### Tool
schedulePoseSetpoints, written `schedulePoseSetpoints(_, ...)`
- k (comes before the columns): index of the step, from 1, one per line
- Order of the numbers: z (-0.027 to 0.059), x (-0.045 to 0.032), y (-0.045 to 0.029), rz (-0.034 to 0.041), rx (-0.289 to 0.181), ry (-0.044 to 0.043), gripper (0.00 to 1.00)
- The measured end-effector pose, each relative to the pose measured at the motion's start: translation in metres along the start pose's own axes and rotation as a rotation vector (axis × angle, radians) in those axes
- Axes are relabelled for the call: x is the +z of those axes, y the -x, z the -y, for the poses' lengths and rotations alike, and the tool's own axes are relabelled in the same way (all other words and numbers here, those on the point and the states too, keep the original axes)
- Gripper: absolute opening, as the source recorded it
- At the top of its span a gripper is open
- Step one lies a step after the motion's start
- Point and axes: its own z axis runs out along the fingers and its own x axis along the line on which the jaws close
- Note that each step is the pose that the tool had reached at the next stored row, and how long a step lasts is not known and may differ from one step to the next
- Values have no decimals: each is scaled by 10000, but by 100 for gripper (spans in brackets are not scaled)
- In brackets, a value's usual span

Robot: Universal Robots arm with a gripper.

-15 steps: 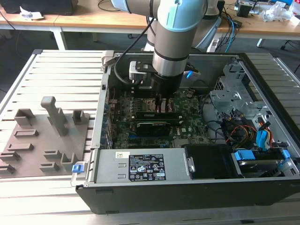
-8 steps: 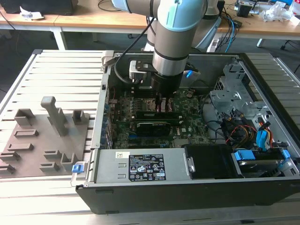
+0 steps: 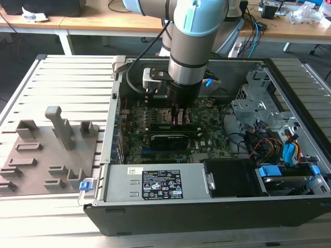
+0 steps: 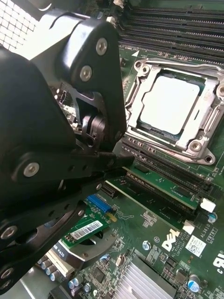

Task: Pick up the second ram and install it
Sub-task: 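Insert the second ram into the second slot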

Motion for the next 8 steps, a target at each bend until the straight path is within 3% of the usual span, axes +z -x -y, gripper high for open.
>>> schedulePoseSetpoints(5,2,31,-1,2,0,-3,14)
schedulePoseSetpoints(8,1,26,-1,0,1,-1,22)
